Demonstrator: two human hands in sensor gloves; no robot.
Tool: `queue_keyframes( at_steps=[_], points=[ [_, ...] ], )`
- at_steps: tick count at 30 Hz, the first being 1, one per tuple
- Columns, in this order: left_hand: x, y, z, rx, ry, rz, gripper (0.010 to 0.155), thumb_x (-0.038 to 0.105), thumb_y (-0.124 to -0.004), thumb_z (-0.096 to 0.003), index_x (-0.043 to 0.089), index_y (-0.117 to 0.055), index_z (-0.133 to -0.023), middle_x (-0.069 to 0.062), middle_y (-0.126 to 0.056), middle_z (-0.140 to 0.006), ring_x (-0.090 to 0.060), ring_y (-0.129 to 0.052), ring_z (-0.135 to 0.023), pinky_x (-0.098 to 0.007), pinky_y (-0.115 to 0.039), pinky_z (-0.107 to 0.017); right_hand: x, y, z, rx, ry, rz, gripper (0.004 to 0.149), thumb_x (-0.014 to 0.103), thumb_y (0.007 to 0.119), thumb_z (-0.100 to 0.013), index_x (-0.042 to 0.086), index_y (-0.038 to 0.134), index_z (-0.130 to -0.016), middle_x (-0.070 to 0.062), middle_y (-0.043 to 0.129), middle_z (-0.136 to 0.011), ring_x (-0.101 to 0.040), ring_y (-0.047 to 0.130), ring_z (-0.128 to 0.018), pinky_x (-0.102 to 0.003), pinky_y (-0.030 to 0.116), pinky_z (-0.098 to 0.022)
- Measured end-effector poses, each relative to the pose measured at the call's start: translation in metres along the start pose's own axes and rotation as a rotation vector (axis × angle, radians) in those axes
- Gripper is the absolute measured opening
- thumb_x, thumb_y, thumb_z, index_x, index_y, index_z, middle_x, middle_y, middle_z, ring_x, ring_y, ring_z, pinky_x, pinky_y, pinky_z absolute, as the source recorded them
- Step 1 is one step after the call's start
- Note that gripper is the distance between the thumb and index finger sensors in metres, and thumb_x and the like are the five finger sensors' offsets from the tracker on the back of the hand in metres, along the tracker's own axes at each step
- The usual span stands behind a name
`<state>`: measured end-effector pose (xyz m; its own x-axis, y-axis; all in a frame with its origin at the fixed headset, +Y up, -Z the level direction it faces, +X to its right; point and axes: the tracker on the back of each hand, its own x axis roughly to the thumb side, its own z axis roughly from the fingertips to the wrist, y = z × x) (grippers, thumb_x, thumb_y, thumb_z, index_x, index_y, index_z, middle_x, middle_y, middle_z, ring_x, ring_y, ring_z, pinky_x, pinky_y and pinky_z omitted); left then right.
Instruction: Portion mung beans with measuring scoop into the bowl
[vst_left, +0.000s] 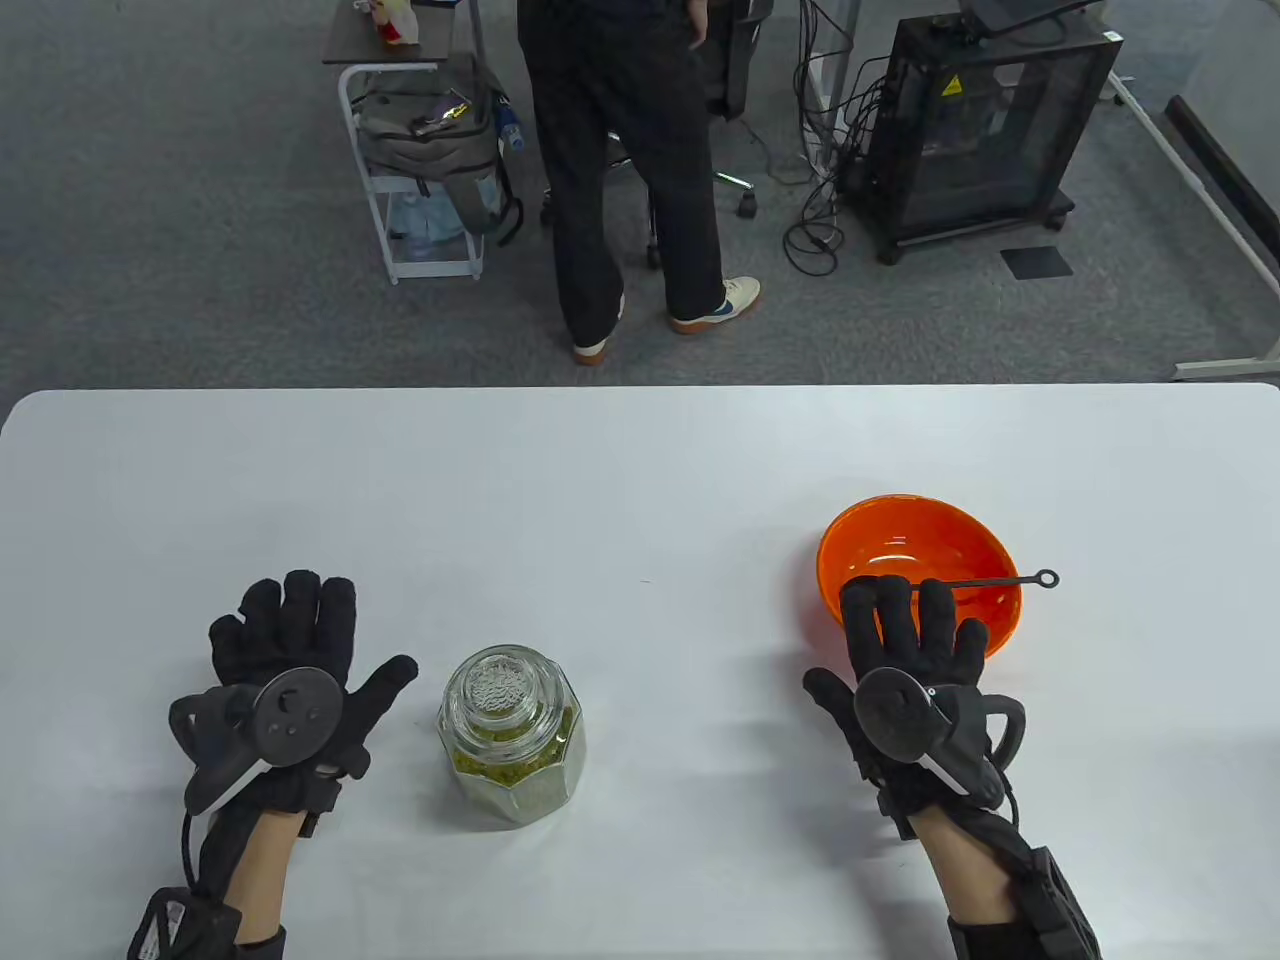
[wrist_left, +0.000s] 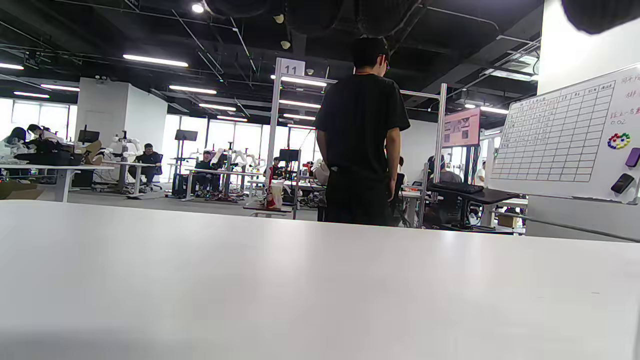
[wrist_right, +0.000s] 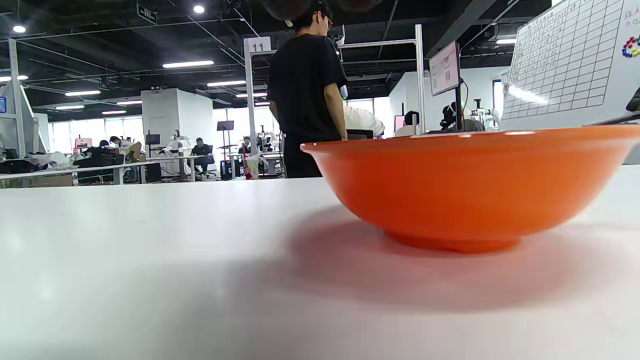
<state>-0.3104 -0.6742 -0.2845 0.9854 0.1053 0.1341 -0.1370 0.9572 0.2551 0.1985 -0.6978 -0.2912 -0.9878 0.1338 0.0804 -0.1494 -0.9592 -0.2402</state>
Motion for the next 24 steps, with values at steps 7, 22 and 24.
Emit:
queue_keyframes(
  at_steps=[7, 22, 24],
  points=[
    [0.004, 0.007, 0.002, 0.047, -0.006, 0.027, 0.085, 0.072, -0.058, -0.0539, 0.014, -0.045, -0.114, -0.021, -0.043, -0.120, -0.062, -0.042, -0.108, -0.081, -0.035, -0.071, -0.003, -0.002, 0.000, 0.003, 0.013, -0.010, 0.084, 0.069, 0.058, -0.043, 0.025, 0.038, -0.112, -0.012, 0.031, -0.121, -0.052, 0.025, -0.107, -0.075, 0.031, -0.071],
    [0.042, 0.019, 0.011, 0.128, -0.207, 0.244, 0.094, 0.082, -0.044, -0.0484, 0.015, -0.046, -0.114, -0.021, -0.048, -0.119, -0.059, -0.049, -0.105, -0.076, -0.043, -0.072, -0.005, 0.001, -0.001, 0.029, 0.021, -0.009, 0.084, 0.069, 0.058, -0.043, 0.024, 0.039, -0.112, -0.013, 0.031, -0.121, -0.052, 0.025, -0.107, -0.075, 0.032, -0.071],
    [0.049, 0.017, 0.011, 0.111, -0.238, 0.259, 0.097, 0.084, -0.046, -0.0474, 0.013, -0.046, -0.113, -0.022, -0.050, -0.117, -0.058, -0.052, -0.104, -0.075, -0.045, -0.072, -0.005, 0.001, -0.001, 0.029, 0.020, -0.010, 0.084, 0.069, 0.058, -0.043, 0.024, 0.039, -0.112, -0.013, 0.031, -0.121, -0.052, 0.026, -0.107, -0.075, 0.032, -0.071]
  ],
)
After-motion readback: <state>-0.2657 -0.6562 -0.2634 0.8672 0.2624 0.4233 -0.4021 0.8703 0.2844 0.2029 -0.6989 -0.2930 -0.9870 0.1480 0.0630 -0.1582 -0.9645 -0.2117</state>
